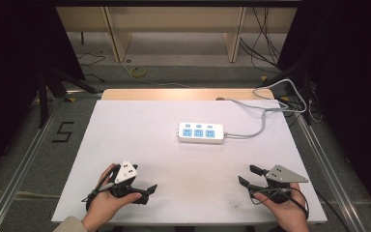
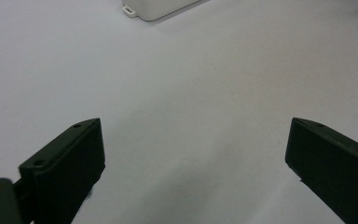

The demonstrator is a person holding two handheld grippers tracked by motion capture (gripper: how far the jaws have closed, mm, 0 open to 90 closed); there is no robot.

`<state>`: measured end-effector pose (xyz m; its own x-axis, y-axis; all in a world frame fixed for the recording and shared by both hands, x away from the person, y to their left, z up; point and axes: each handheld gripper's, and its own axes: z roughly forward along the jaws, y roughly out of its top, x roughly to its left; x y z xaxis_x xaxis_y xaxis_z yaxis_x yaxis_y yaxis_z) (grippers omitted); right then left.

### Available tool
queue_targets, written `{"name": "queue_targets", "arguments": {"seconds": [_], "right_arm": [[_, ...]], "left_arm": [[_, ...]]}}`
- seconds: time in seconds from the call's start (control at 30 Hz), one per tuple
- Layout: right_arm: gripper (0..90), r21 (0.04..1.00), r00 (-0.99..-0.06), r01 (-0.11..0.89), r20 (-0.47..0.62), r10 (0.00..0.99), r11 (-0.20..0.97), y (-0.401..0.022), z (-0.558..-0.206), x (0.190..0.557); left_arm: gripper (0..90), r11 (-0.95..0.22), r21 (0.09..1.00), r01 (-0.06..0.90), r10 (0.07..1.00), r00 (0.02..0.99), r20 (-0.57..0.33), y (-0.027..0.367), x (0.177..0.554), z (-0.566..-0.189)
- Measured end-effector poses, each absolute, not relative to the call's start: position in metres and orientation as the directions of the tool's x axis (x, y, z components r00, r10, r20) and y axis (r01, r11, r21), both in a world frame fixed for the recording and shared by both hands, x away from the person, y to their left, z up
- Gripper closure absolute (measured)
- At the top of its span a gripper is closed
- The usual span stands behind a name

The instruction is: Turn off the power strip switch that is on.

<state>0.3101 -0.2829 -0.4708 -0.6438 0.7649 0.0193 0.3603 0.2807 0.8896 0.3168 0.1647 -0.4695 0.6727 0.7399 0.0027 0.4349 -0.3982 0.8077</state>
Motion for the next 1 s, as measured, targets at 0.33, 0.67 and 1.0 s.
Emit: {"name": "queue_targets", "arguments": {"seconds": [0.33, 0.67, 1.0], "right_arm": [[85.3, 0.867, -0.638, 0.366, -0.031, 0.769, 0.338, -0.283, -0.468, 0.308], [90.0, 0.846, -0.638, 0.393, -0.032, 0.769, 0.361, -0.278, -0.467, 0.314], [90.0, 0.854, -0.621, 0.388, -0.036, 0.783, 0.347, -0.273, -0.462, 0.325]], "left_arm": [[10.9, -0.395, 0.806, 0.44, 0.76, 0.649, 0.018, 0.166, 0.32, -0.471], [12.8, -0.411, 0.802, 0.432, 0.764, 0.644, 0.045, 0.165, 0.321, -0.472], [13.1, -0.409, 0.804, 0.432, 0.773, 0.632, 0.053, 0.167, 0.322, -0.471]]}}
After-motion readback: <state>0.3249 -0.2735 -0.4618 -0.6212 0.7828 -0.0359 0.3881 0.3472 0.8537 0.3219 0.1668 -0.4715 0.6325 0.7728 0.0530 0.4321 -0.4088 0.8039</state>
